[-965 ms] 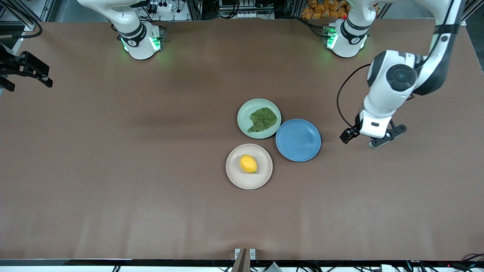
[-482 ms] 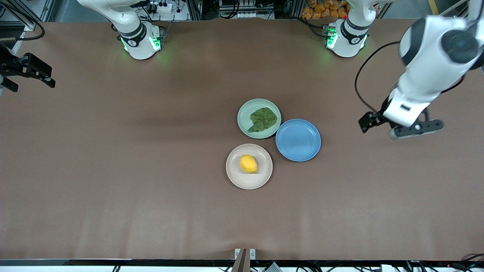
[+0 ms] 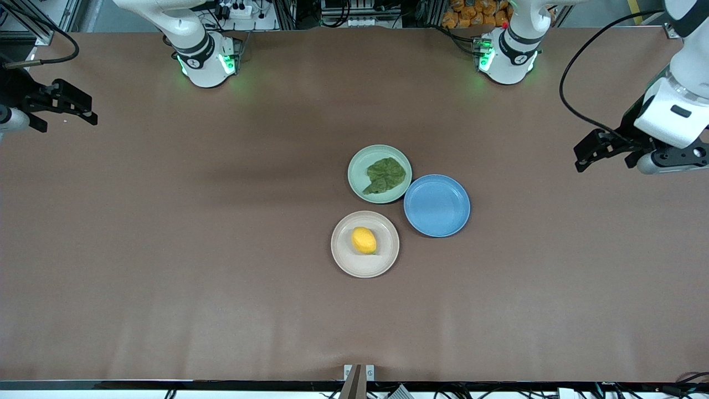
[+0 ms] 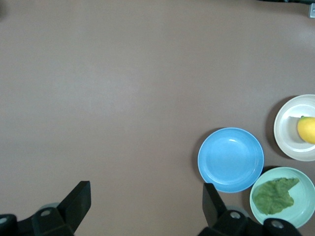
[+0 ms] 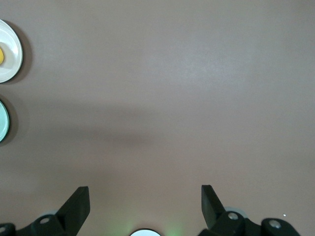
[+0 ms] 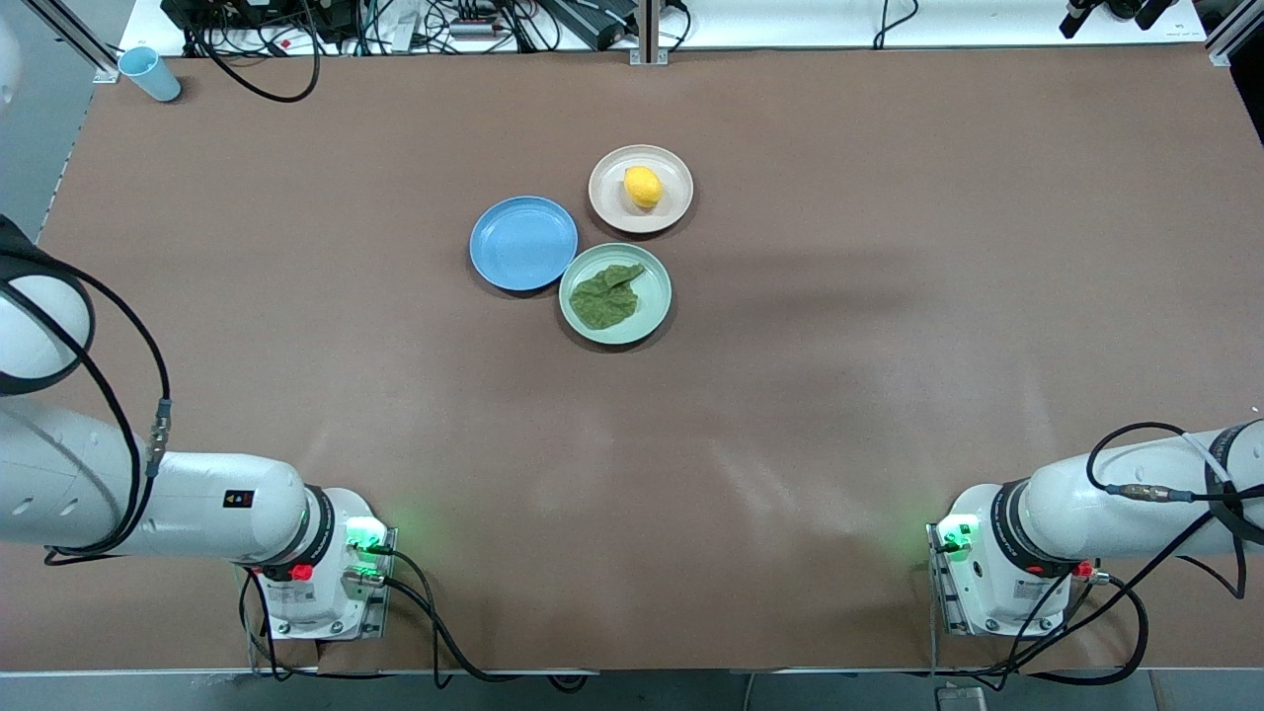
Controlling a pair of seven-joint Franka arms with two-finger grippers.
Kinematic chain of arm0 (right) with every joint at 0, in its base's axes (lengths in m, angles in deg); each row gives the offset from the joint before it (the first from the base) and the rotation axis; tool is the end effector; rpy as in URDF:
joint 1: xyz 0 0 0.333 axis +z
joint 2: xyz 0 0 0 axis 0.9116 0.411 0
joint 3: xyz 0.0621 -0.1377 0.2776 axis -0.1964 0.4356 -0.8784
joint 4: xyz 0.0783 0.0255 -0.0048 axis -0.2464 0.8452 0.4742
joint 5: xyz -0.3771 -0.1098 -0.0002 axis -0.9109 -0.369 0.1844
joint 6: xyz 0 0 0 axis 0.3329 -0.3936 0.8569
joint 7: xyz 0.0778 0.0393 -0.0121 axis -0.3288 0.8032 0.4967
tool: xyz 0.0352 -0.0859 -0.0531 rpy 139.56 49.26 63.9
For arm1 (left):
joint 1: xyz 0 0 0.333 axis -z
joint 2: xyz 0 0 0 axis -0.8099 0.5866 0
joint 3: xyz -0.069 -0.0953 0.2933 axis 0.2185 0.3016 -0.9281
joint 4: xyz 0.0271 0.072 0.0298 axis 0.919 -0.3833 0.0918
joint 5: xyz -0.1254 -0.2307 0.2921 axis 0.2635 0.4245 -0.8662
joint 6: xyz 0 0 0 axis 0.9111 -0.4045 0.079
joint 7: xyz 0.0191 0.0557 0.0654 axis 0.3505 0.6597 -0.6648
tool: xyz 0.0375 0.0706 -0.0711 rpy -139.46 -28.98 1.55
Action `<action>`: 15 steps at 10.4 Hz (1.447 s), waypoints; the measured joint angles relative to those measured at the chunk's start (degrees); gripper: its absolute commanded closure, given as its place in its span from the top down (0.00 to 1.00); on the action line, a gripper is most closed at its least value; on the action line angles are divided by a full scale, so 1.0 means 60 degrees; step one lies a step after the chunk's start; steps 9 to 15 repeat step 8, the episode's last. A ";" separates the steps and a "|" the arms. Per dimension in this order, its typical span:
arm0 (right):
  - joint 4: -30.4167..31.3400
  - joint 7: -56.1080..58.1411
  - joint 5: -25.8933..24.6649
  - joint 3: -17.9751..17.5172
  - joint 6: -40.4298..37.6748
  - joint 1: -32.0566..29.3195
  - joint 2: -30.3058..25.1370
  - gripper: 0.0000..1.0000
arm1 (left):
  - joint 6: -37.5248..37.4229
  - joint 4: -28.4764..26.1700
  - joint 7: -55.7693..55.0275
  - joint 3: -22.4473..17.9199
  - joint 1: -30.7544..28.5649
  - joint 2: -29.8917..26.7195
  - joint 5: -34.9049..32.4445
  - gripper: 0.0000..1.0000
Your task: Place lemon and lettuce in plates
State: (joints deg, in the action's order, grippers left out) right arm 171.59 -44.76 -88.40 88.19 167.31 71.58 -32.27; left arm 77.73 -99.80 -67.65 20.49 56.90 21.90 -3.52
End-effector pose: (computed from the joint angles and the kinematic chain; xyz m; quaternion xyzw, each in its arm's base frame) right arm 0.5210 0.0060 0.6499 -0.9973 -0.0666 0.0290 0.0143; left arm 0.5588 -0.0855 0.6219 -0.9987 -0.0247 -0.0436 0.0098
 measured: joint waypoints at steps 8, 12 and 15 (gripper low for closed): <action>0.0014 0.0000 0.0003 -0.0001 0.0001 0.0000 0.0001 1.00 | -0.1146 0.0789 0.1050 -0.0134 0.0079 0.0005 0.0467 1.00; 0.0014 0.0000 0.0003 -0.0001 0.0001 0.0000 0.0001 1.00 | -0.1146 0.0789 0.1050 -0.0134 0.0079 0.0005 0.0467 1.00; 0.0014 0.0000 0.0003 -0.0001 0.0001 0.0000 0.0001 1.00 | -0.1146 0.0789 0.1050 -0.0134 0.0079 0.0005 0.0467 1.00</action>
